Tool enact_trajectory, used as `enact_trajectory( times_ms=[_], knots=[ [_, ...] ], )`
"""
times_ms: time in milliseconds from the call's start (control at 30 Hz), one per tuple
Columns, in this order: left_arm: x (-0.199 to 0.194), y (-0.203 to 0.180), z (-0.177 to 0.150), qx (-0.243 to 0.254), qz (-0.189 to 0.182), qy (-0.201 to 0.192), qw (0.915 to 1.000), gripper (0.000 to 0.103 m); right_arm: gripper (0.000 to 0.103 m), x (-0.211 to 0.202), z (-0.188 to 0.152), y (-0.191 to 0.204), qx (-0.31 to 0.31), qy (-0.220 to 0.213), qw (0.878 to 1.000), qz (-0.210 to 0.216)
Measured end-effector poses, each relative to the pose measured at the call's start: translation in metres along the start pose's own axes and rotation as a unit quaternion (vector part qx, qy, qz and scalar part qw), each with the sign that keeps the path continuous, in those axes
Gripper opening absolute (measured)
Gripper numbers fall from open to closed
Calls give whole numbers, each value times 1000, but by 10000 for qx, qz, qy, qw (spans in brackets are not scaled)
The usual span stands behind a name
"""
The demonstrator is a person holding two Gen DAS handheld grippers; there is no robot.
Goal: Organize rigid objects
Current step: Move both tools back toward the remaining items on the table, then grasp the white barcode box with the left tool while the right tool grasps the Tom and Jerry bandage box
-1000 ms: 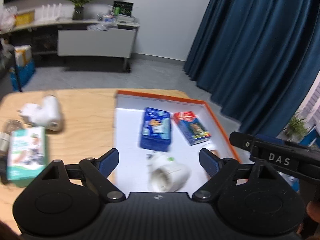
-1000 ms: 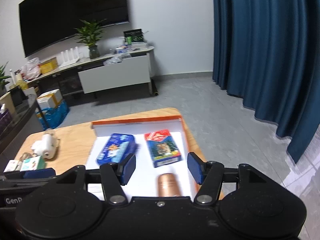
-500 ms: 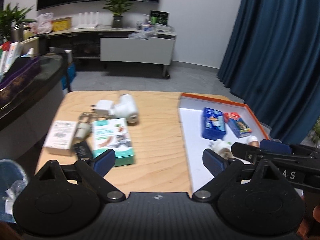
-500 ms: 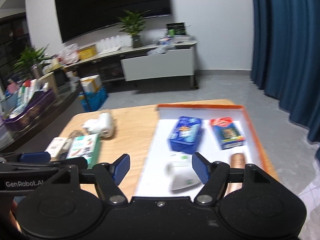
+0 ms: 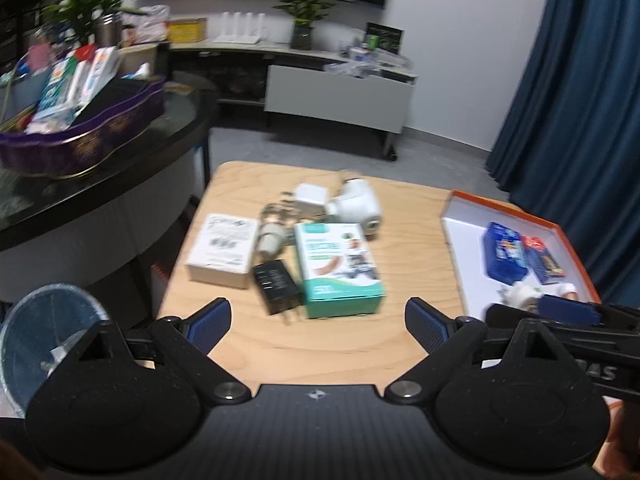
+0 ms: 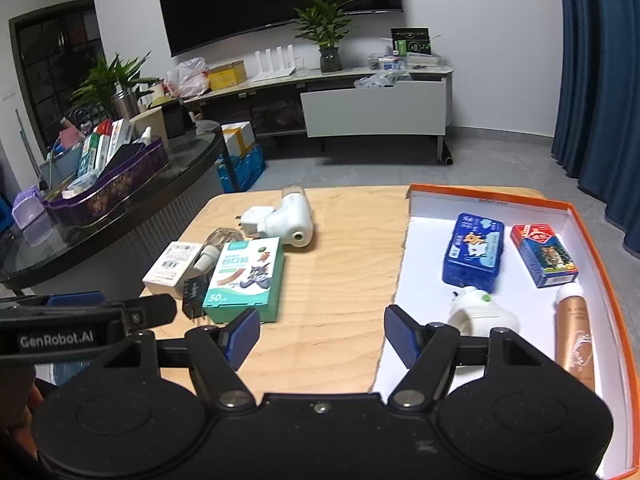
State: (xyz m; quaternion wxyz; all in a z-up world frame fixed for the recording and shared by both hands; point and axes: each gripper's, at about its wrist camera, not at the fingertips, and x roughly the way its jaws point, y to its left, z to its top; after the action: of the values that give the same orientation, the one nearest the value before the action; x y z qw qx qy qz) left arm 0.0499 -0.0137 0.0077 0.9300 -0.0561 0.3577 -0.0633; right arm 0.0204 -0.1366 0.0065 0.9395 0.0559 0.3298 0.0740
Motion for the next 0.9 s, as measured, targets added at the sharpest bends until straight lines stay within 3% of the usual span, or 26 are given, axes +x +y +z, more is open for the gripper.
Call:
enact_trajectory(
  times_ms=[300,767,900],
  knots=[
    [38,52,15,-258,514,92,9983,96,81,13,-4,3,-29,123,9999,-3],
    [117,73,36,174,548,495,9971,92,81,39,1,1,52,217,9997,-97],
    [128,76,36,243,504,563,9968,76,82,52,5,10,34,262,9996,-49]
  ],
)
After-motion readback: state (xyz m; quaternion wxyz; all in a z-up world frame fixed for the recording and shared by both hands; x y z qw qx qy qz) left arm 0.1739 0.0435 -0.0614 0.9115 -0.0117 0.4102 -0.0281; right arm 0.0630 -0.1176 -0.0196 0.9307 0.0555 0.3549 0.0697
